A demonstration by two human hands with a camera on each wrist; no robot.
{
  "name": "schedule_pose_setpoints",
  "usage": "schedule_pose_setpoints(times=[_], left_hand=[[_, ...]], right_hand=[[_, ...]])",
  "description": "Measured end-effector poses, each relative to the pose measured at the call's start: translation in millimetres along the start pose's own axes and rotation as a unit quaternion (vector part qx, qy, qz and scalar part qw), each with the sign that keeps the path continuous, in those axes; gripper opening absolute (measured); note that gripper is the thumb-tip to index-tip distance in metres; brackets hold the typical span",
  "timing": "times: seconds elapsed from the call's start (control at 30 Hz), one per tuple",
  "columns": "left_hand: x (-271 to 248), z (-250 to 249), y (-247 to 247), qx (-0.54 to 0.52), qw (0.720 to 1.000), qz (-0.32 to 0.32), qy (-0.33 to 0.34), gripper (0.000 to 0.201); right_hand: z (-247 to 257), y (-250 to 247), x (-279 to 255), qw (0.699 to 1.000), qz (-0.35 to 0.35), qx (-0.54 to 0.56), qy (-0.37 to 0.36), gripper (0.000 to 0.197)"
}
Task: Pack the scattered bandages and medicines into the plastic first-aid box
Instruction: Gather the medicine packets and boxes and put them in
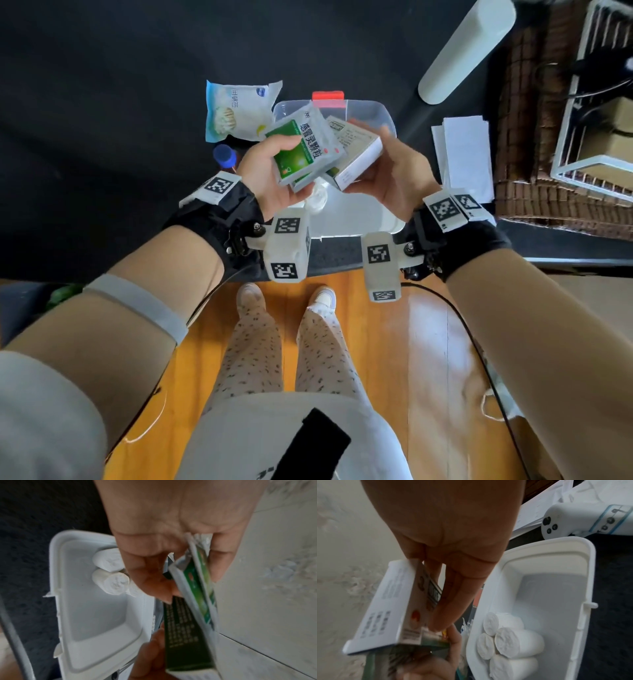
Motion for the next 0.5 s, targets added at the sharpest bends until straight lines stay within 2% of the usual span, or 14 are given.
schedule_pose_setpoints(times=[0.03, 0.1, 0.17, 0.23, 0.4, 0.5], left_hand=[[0, 1, -2, 0.003, 1.0, -0.002, -0.002, 0.014], [-1, 5, -4, 0.014, 1.0, 0.0, -0.004, 0.015], [-2, 9, -3, 0.024, 1.0, 0.012, -0.012, 0.016], [-3, 13, -2, 0.035, 0.999, 0.019, -0.019, 0.017], [-1, 8, -13, 0.03, 0.999, -0.02, 0.012, 0.017], [2, 3, -29, 0.015, 0.997, -0.063, 0.046, 0.011]], right_hand=[[-2, -1, 0, 1.0, -0.001, -0.015, -0.005, 0.026], [-4, -2, 0, 0.997, -0.003, -0.063, -0.033, 0.05], [-5, -2, 1, 0.99, -0.009, -0.125, -0.066, 0.06], [-2, -2, 2, 0.969, -0.029, -0.218, -0.112, 0.058], [11, -22, -1, 0.893, -0.159, -0.383, -0.177, 0.05], [19, -40, -2, 0.861, -0.204, -0.436, -0.167, 0.039]])
Point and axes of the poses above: each hand's wrist, its own x-axis towards the middle knuckle, its own y-axis out of the palm, z = x × y, the point moved 8 cm from there along x, towards the middle knuckle, and after that the axes turned 11 degrees about y, right-handed, at the moved point
